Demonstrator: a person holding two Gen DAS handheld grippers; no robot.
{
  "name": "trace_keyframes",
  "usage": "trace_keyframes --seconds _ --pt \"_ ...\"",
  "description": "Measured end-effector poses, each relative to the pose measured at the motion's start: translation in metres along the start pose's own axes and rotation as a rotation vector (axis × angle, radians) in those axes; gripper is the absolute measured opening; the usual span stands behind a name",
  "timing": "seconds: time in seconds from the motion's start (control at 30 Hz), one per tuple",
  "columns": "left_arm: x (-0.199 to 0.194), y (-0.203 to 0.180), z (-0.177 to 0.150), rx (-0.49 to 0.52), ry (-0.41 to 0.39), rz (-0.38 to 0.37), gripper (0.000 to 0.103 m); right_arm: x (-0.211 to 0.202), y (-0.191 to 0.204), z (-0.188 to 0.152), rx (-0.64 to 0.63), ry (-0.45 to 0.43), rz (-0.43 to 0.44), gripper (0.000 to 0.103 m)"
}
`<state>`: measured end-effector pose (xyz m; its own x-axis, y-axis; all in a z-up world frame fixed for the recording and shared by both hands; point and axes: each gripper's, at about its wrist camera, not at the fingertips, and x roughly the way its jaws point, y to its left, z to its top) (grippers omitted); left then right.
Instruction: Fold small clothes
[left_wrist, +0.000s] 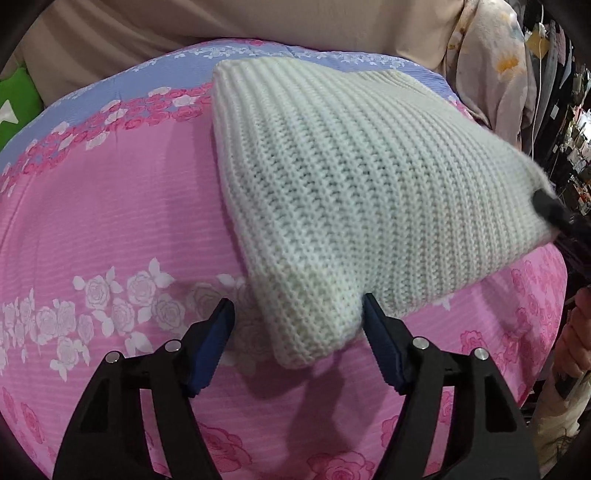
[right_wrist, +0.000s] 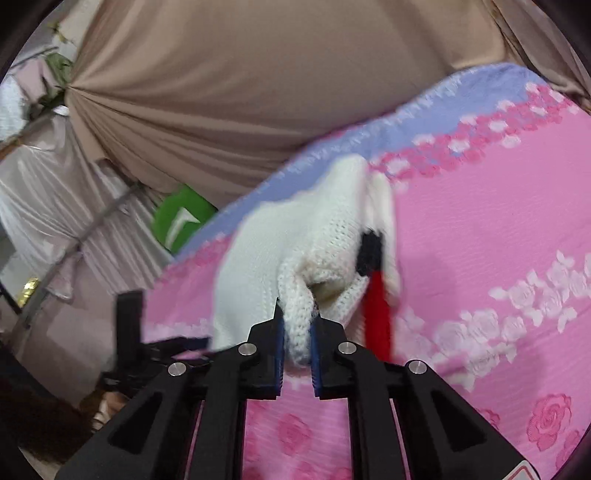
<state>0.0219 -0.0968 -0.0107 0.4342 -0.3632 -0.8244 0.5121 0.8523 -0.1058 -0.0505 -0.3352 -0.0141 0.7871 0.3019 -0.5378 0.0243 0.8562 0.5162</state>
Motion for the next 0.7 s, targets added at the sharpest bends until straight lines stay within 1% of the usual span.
trace_keyframes --seconds 0.03,0.07,0.1,0.17,0.2,0.23,0.3,0.33,0.4,0.47,0.53,0.6,0.7 --pt "0.000 0.000 -0.001 0.011 -0.001 0.004 0.068 0.016 -0.007 -0.008 -0.001 0.066 -0.107 0.010" --pt "0.000 -0.002 -0.002 0.022 -0.001 0.012 0.068 0.025 -0.011 -0.016 -0.004 0.085 -0.114 0.009" --pt "0.000 -0.002 -0.003 0.027 0.001 0.015 0.068 0.023 -0.008 -0.018 -0.016 0.072 -0.111 0.009" --pt "-0.003 -0.001 -0.004 0.022 0.008 0.006 0.068 0.018 0.005 -0.014 -0.058 0.069 -0.140 0.012" --pt "-0.005 -0.001 -0.004 0.017 0.007 -0.007 0.068 0.018 0.007 -0.013 -0.070 0.068 -0.139 0.013" --pt "-0.010 0.000 -0.004 0.015 -0.006 -0.018 0.068 0.017 0.010 -0.011 -0.082 0.069 -0.134 0.017" --pt "-0.024 0.000 -0.003 0.011 -0.048 -0.027 0.067 0.010 0.015 -0.005 -0.096 0.054 -0.132 0.020" --pt "-0.034 0.002 0.000 0.006 -0.074 -0.031 0.068 0.005 0.016 -0.001 -0.096 0.043 -0.124 0.024" --pt "-0.050 0.004 0.008 -0.010 -0.125 -0.048 0.071 -0.006 0.019 0.012 -0.098 0.002 -0.084 0.031" --pt "-0.061 0.004 0.020 -0.009 -0.173 -0.057 0.074 -0.015 0.023 0.031 -0.108 -0.051 -0.060 0.046" --pt "-0.066 0.000 0.037 0.002 -0.218 -0.034 0.075 -0.015 0.026 0.051 -0.118 -0.088 -0.035 0.054" --pt "-0.065 -0.006 0.054 0.010 -0.245 -0.036 0.078 -0.001 0.028 0.075 -0.128 -0.097 -0.052 0.054" --pt "-0.052 -0.015 0.078 0.018 -0.261 -0.013 0.078 0.038 0.026 0.111 -0.132 -0.057 -0.103 0.054"
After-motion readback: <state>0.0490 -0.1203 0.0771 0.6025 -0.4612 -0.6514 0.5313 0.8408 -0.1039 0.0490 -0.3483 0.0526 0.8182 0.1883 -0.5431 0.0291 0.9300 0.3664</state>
